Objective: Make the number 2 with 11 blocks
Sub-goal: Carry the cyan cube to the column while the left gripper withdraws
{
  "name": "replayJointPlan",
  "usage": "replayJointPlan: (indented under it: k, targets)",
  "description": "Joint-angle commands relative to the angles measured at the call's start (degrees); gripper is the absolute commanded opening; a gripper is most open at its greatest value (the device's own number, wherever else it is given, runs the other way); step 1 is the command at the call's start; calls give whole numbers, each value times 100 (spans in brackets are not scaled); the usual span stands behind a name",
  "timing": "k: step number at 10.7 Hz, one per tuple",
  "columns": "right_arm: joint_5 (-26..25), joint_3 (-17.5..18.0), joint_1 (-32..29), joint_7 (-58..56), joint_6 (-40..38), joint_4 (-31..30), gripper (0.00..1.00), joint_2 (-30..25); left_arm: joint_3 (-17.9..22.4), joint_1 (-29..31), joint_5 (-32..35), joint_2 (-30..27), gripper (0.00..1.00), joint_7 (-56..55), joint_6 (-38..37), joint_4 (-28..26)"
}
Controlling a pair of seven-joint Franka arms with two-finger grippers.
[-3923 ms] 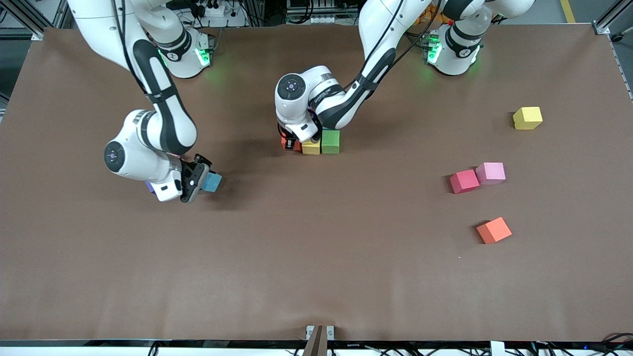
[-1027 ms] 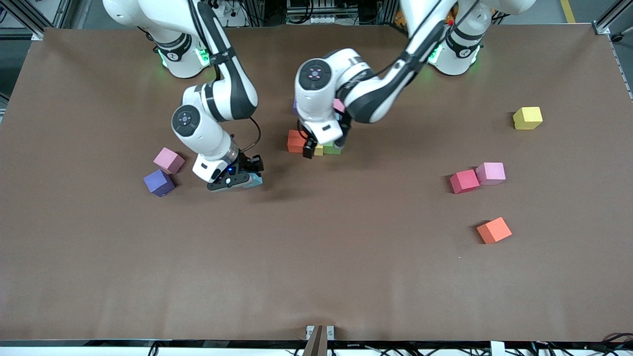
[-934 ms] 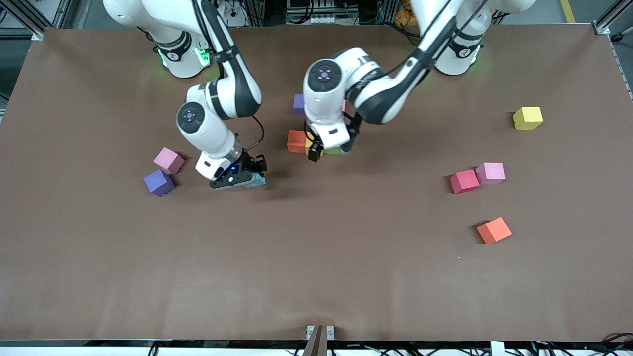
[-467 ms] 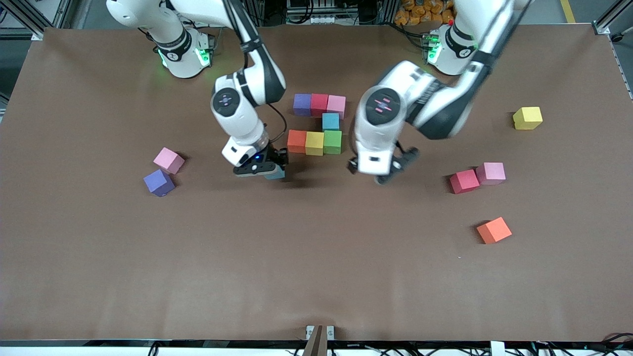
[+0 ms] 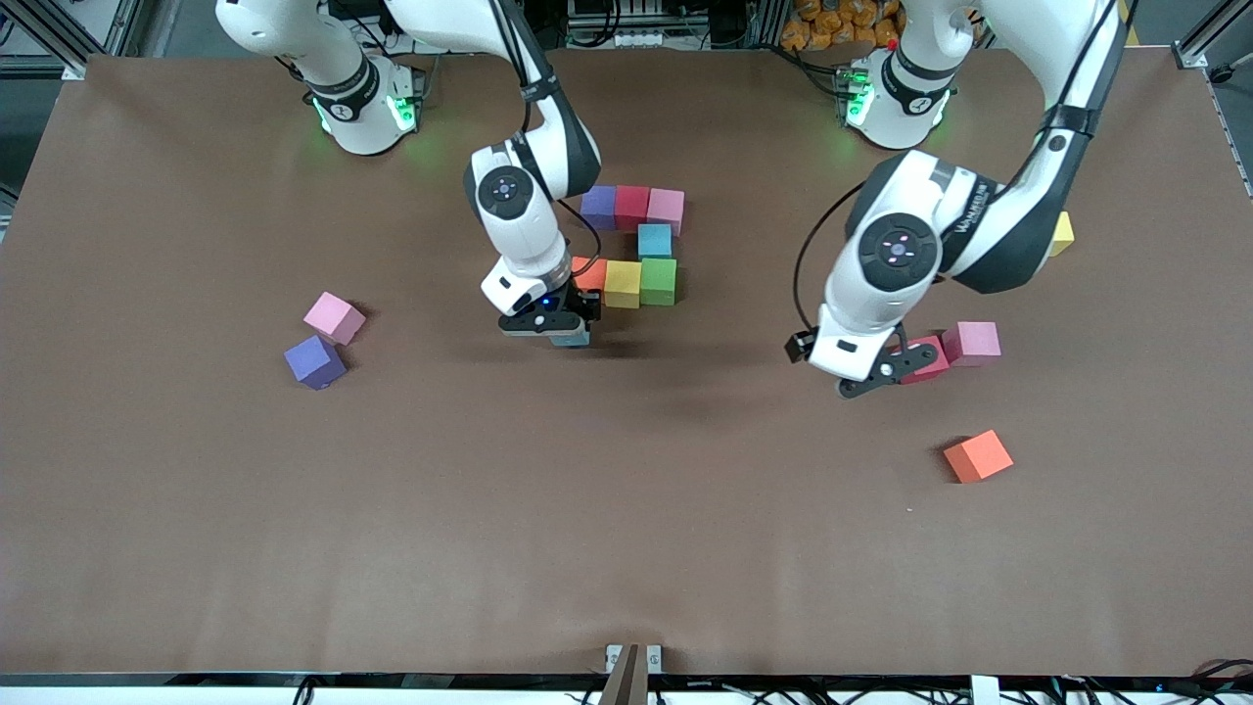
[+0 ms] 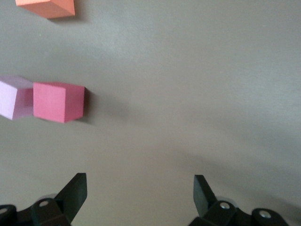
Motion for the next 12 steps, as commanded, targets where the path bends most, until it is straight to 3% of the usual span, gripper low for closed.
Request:
replayJointPlan:
  k: [1,5,8,12]
  targets:
    - [74,-65,232,339,57,98,12,222,-95,389,148,-332,100,333,326,-662]
    - [74,-65,328,462,66,90,12,337,-95,987,69,-297,100,1607,484,-821]
    - [92,-56,407,524,207,81,12,407,-78,1347,60,27,100,2257,799,-839]
    - [92,-56,478,656,189,63,11,425,177,1497,-237,257,100,2918,1117,-987]
